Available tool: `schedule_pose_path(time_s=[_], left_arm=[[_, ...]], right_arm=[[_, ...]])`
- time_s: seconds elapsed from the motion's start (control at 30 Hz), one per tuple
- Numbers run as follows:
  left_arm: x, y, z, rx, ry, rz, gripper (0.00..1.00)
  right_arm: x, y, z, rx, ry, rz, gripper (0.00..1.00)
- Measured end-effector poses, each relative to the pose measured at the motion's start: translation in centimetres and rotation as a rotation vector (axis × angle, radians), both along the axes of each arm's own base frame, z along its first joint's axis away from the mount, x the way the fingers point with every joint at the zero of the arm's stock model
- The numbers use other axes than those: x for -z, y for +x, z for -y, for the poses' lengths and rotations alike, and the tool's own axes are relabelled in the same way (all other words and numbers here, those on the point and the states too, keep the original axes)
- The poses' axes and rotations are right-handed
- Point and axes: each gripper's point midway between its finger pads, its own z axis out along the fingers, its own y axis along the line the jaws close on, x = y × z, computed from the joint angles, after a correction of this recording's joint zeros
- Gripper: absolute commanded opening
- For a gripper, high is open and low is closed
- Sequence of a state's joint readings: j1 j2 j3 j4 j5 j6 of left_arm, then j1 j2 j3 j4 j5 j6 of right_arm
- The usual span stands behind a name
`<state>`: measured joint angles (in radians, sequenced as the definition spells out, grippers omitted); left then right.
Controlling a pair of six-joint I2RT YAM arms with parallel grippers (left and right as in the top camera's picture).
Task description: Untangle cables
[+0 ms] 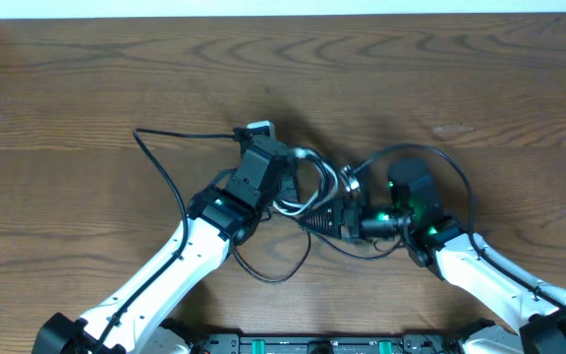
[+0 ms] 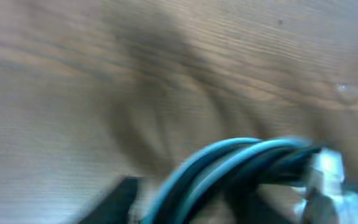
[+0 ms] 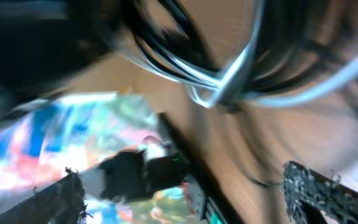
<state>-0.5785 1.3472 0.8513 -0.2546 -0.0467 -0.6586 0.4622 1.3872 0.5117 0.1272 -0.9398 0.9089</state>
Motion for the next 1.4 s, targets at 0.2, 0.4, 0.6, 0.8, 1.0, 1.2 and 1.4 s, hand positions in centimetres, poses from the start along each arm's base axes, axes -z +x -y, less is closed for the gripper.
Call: schedule_pose_path(time_s=[0.2,0.4,0.6,0.8,1.0,1.2,1.4], left_arm=[[0.5,-0.6,-0.1,0.002,0.004,-0.036,0.93],[-1.8,-0.4,-1.3,-0.021,-0.014,0.026,0.95],[-5.0,0.0,-4.1,-0.192,-0.095,0.086,0.98],[-5.5,-0.2,-2.4,-0.205,-0.238,0.044,1.0],[-4.4,-0.8,0.0,-0.327,-0.425,-0.095,1.0],[-1.1,-1.4,5.7,-0.318,-0.485,-0.202,1.0],[4.8,-2.9,6.4,-0.429,-0.394,-0.342,1.0]], right_arm=[[3.2,0.8,1.8,0.111,-0.165,-0.037,0.99],[4.1,1.3,2.8,0.173,-0.236,-0.039,0.99],[1.5,2.2,4.3,0.26,-0.216,-0.001,0.99],[-4.3,4.4,7.0,0.409,-0.133,0.18,0.99],[-10.9,7.2,12.6,0.688,-0.104,0.445,0.99],[-14.3,8.1,16.9,0.899,-0.136,0.592,0.99],[-12.2,8.0,17.9,0.912,-0.245,0.568,0.99]])
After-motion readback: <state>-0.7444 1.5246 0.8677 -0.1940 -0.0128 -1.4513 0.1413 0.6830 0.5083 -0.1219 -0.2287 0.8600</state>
